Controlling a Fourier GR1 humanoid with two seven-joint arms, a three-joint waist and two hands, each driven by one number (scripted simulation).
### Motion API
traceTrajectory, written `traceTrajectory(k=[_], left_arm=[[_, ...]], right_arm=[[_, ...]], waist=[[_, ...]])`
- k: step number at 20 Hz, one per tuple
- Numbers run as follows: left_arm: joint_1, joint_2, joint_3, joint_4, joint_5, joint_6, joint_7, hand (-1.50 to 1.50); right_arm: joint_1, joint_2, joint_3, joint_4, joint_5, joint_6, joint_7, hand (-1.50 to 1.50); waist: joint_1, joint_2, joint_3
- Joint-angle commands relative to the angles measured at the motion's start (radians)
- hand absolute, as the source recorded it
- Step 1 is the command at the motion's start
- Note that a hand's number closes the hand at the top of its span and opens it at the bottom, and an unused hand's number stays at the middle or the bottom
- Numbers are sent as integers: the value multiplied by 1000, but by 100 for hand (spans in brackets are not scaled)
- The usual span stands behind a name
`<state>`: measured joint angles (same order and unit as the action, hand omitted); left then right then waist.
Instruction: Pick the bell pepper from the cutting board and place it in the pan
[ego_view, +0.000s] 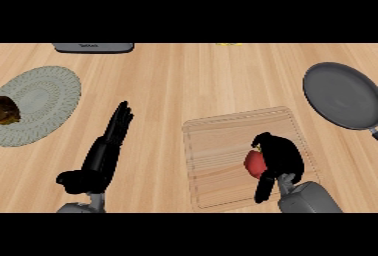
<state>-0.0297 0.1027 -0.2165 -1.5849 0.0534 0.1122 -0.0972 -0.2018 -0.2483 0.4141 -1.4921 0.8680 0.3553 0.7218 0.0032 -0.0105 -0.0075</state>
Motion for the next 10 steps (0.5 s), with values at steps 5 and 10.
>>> traceTrajectory(k=[5,10], left_arm=[[-19,7,38,-25,-7,-32,31,0],[46,-11,29,-4,-20,-31,-39,0]], right_arm=[[-12,45,9,114,122,-74,-66,150],[50,-34,-5,-70,183,-125,-82,150]], waist=[[1,11,8],[-6,9,7]])
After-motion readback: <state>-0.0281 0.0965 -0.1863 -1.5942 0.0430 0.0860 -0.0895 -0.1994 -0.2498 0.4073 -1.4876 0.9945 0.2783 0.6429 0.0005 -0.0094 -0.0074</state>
